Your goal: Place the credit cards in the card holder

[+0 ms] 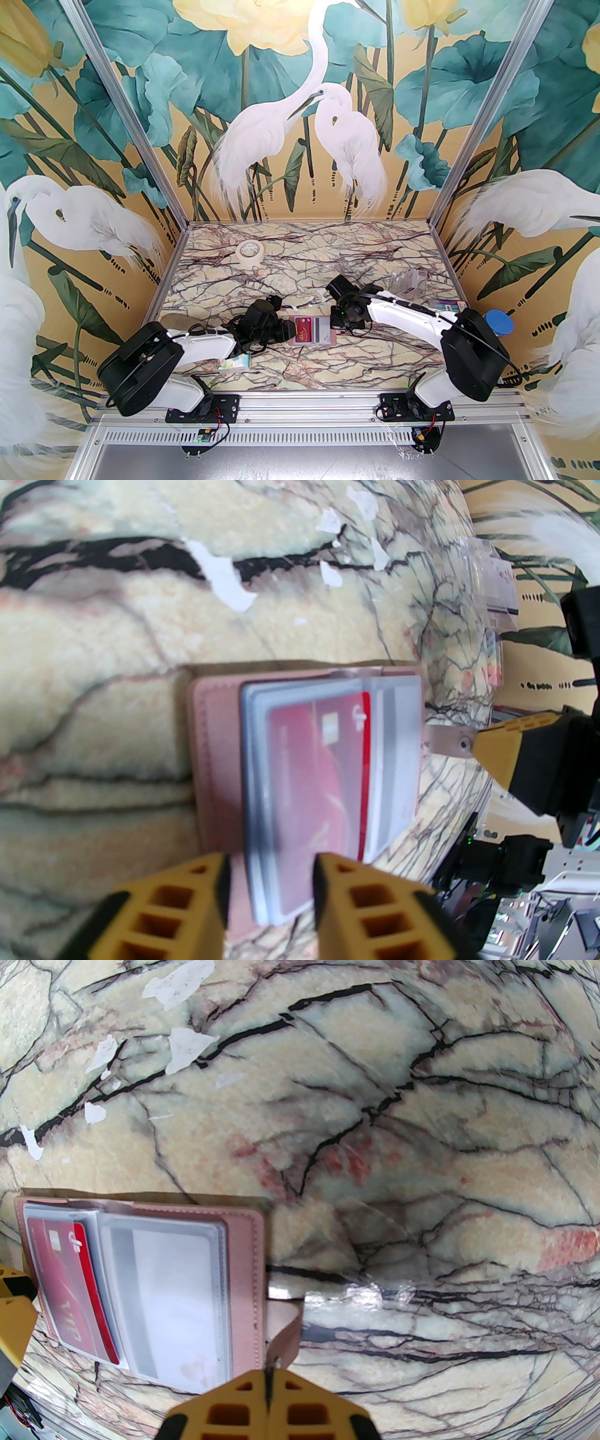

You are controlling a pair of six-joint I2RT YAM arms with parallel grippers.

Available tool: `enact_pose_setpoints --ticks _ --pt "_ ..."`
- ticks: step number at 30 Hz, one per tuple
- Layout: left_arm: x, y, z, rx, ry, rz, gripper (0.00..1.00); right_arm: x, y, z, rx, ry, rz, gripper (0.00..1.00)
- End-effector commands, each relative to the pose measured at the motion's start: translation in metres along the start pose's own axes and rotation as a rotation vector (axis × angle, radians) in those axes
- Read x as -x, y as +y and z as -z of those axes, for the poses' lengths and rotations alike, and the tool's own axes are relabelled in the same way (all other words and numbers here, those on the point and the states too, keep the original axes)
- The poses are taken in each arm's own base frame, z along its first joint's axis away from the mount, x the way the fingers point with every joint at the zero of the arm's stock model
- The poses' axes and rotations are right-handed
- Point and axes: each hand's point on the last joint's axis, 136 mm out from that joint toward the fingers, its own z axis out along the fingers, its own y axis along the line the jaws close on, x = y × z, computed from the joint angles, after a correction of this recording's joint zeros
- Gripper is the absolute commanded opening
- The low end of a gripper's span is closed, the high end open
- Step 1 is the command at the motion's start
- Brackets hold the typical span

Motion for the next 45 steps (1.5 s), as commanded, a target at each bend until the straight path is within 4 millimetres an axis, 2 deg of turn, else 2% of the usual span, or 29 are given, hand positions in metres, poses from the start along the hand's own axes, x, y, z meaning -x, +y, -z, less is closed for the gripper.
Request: enact_pose_setpoints --ticks 1,16,22,30,33,35,40,45 --pt "-0.002 0.007 0.004 0.051 0.007 -0.004 0.4 0.0 0.002 0.001 0.026 -0.006 0.014 0.0" --pt "-0.003 0.01 -0.009 0.15 0.065 -0.061 0.41 0.0 0.004 0.001 0.039 -0.009 0.012 0.0" --pt "0.005 0.007 -0.008 0.178 0.066 -0.093 0.41 0.0 0.004 0.0 0.041 -0.008 0.008 0.0" --pt "0.005 -0.024 -0.006 0.029 0.077 -0.092 0.4 -0.003 0.004 -0.005 0.05 -0.001 -0.002 0.0" --pt "0.006 -0.03 -0.004 0.005 0.074 -0.089 0.4 -0.003 0.005 -0.006 0.052 0.0 -0.002 0.0" --pt "0.007 -0.027 -0.002 0.026 0.062 -0.092 0.41 -0.003 0.005 -0.007 0.054 0.0 -0.005 0.0" --pt "0.016 -0.005 0.007 0.183 0.028 -0.121 0.42 -0.001 0.007 -0.006 0.059 -0.002 -0.004 0.0" --pt "0.021 -0.002 0.005 0.226 0.04 -0.134 0.42 -0.002 0.006 -0.006 0.058 -0.004 -0.003 0.0"
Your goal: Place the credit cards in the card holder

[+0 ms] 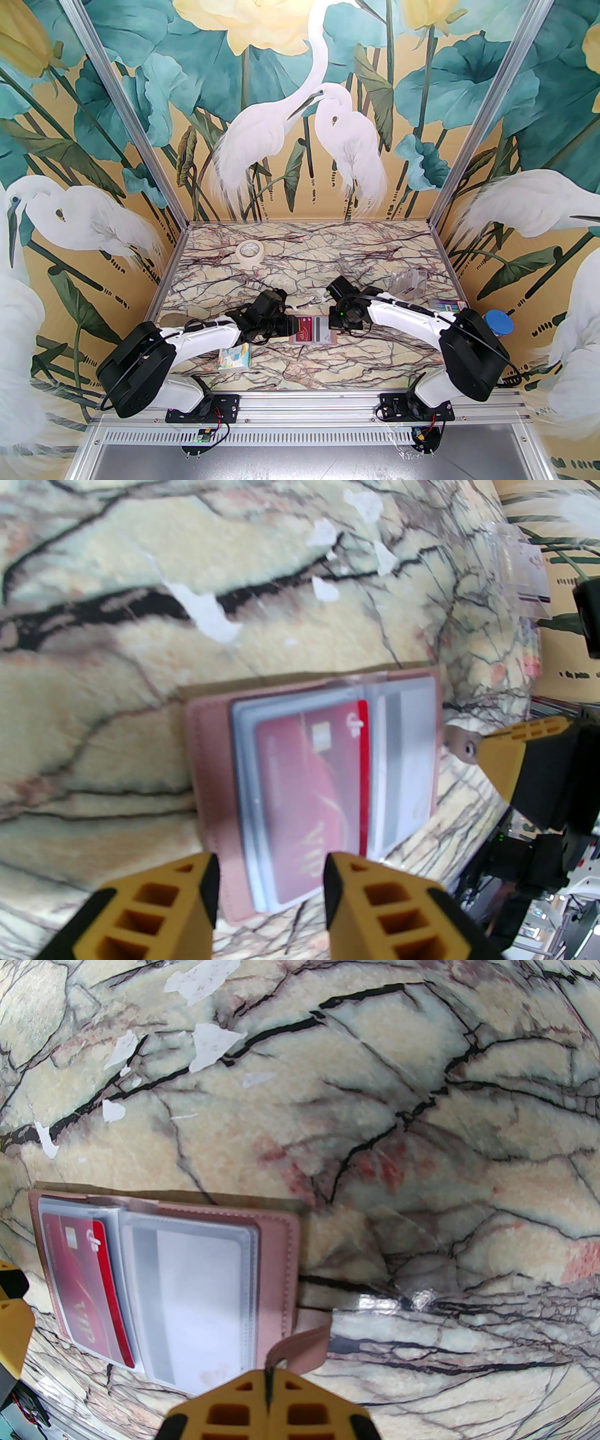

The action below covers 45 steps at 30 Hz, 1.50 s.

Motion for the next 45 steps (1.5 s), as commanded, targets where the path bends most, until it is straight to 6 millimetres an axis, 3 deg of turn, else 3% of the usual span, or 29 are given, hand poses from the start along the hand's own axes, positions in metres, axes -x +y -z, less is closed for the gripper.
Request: enact_pose_setpoints --ticks 1,21,32,45 --pt "0.004 0.007 -0.001 0.064 0.006 -0.032 0.42 -0.001 -0.002 0.0 0.0 -0.002 -0.007 0.0" --pt "-0.006 0.01 -0.023 0.075 0.105 -0.011 0.41 -0.001 -0.003 -0.004 -0.004 0.004 -0.003 0.0" --pt "-0.004 -0.005 -0.025 0.005 0.114 -0.018 0.41 -0.001 -0.003 -0.005 -0.008 0.009 0.0 0.0" --pt "-0.004 -0.043 -0.02 -0.23 0.102 -0.004 0.41 -0.001 -0.002 -0.007 -0.007 0.014 0.0 0.0"
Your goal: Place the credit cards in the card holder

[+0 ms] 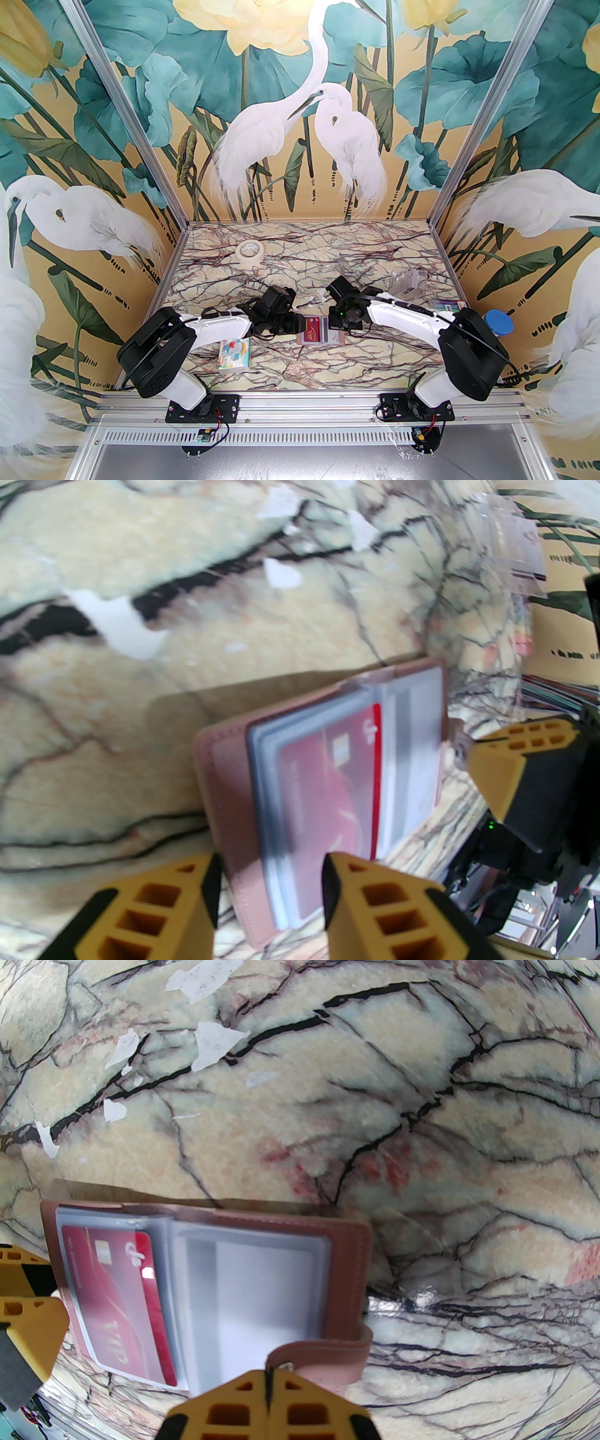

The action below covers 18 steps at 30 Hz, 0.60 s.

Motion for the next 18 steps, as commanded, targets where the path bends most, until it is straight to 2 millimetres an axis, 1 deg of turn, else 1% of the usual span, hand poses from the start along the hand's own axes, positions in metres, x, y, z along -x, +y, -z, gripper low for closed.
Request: enact_pose_setpoints --ticks 1,11,13,18 --pt "0.001 -0.023 0.002 -0.12 0.0 -0.008 0.41 -0.001 -0.002 -0.005 -0.006 0.009 0.001 0.0" --pt "0.003 -0.053 0.008 -0.294 -0.009 -0.007 0.4 -0.001 0.002 -0.005 0.015 0.009 0.001 0.0" --pt "0.003 -0.062 0.009 -0.346 -0.005 -0.011 0.4 -0.001 0.003 -0.005 0.02 0.011 0.001 0.0" --pt "0.004 -0.075 0.012 -0.397 -0.009 -0.026 0.4 -0.003 0.008 -0.003 0.058 0.009 0.003 0.0"
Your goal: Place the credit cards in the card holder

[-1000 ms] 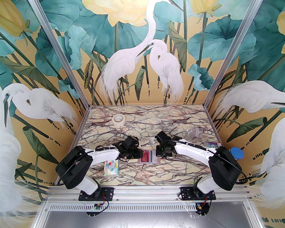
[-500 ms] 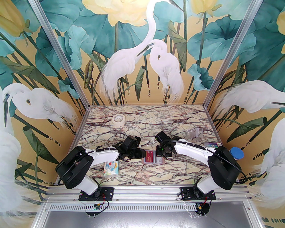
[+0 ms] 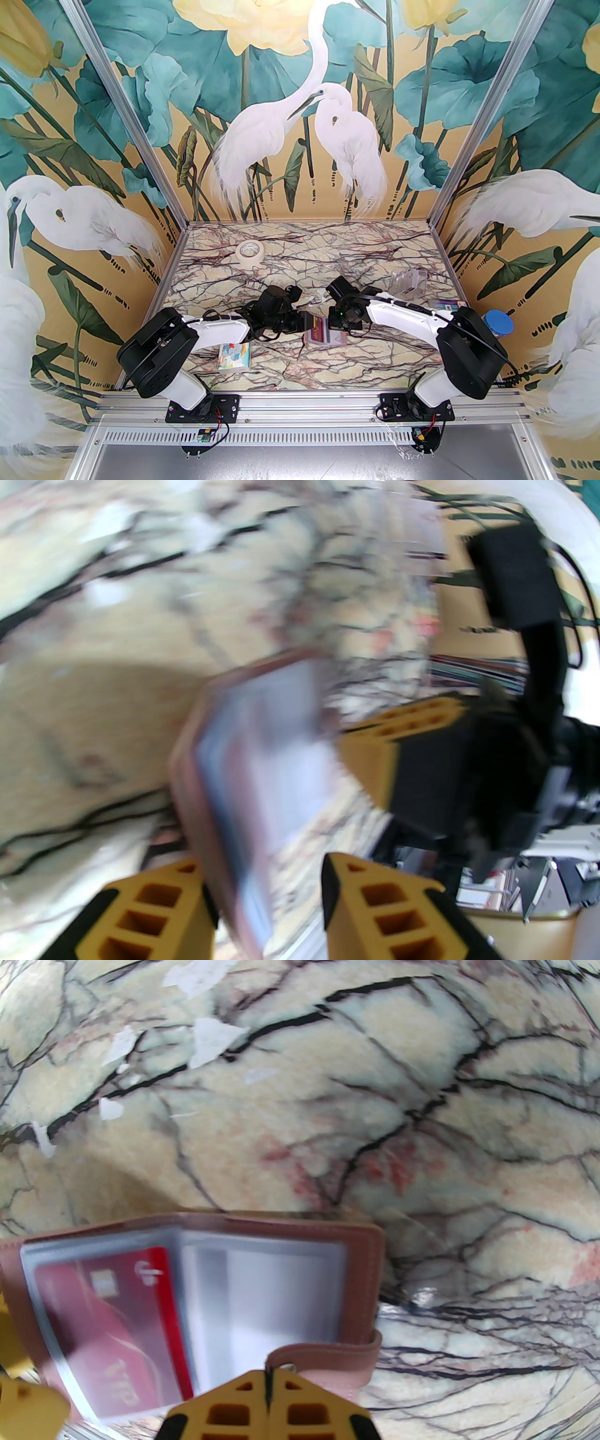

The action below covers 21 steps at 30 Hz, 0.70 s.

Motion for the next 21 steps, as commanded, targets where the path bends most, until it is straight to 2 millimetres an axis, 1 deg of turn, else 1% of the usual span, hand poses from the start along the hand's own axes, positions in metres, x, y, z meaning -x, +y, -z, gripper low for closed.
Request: enact_pose_setpoints --ticks 1,5,12,16,21 --pt "0.0 -0.022 -0.002 -0.093 0.011 -0.029 0.4 -0.002 0.008 0.001 0.055 -0.002 0.005 0.0" --pt "0.0 -0.028 -0.005 -0.103 0.016 -0.037 0.4 -0.001 0.011 0.006 0.086 -0.018 0.009 0.0" --pt "-0.002 -0.037 -0.009 -0.111 0.024 -0.052 0.4 -0.004 0.012 0.007 0.131 -0.012 -0.003 0.0" --pt "-0.002 -0.04 -0.015 -0.112 0.031 -0.059 0.4 -0.004 0.005 0.011 0.132 -0.024 -0.015 0.0" --pt "-0.004 -0.034 -0.024 -0.092 0.041 -0.051 0.4 -0.003 -0.009 0.017 0.121 -0.036 -0.033 0.0"
